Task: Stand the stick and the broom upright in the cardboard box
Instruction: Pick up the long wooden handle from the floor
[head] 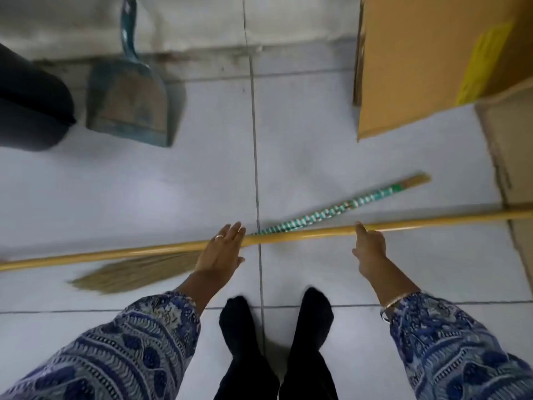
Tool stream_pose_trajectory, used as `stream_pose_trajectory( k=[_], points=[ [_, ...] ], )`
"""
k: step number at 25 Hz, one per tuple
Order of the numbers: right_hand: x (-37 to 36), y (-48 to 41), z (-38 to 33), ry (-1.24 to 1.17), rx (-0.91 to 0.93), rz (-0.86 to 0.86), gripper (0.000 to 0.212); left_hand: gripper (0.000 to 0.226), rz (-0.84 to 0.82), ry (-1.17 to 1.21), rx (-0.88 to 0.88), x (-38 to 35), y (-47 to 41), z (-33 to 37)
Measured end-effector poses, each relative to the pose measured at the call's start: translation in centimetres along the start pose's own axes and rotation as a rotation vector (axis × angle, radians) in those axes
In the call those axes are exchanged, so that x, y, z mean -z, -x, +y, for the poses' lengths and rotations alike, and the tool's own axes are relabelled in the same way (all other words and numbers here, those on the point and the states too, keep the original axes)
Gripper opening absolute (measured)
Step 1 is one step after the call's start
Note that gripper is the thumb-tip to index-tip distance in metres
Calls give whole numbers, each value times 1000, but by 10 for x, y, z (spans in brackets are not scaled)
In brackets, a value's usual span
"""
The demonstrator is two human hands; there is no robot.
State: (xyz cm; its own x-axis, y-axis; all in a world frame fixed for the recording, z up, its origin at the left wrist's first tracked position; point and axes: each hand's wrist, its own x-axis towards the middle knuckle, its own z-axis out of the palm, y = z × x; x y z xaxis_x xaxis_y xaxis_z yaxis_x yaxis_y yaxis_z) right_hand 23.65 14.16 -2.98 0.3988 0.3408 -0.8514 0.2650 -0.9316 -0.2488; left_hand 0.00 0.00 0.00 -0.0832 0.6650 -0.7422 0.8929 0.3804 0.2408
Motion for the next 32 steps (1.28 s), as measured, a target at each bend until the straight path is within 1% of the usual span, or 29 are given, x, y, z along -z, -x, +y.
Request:
stream_pose_trajectory(
  k=[1,2,5,7,14,17,21,24,28,32],
  points=[
    [-10,-11,7,-82,-43,14,56,66,-13,-10,1,-12,-12,-1],
    [-16,-24,13,-171,-103,1,56,63,3,18,6,-21,-22,-3],
    [-31,-37,18,-373,-125,-85,50,51,2,14,26,-38,-41,-8],
    [-34,-43,22,-450,-124,-65,47,42,19,8,18,-46,-45,-9],
    [-35,-34,21,-543,-156,-19,25,22,49,42,13,-43,-54,-14],
    [-25,-18,13,-584,-145,-21,13,22,49,60,-4,-27,-46,-13],
    [15,22,-23,-707,-76,-47,10,21,64,84,-16,11,-18,-9],
    [53,60,-56,-729,23,-82,12,16,85,93,11,48,3,-6],
    [82,114,-92,-649,148,-195,10,14,117,188,67,98,35,1],
    [95,164,-115,-579,260,-324,12,10,157,238,43,136,75,0]
  ],
)
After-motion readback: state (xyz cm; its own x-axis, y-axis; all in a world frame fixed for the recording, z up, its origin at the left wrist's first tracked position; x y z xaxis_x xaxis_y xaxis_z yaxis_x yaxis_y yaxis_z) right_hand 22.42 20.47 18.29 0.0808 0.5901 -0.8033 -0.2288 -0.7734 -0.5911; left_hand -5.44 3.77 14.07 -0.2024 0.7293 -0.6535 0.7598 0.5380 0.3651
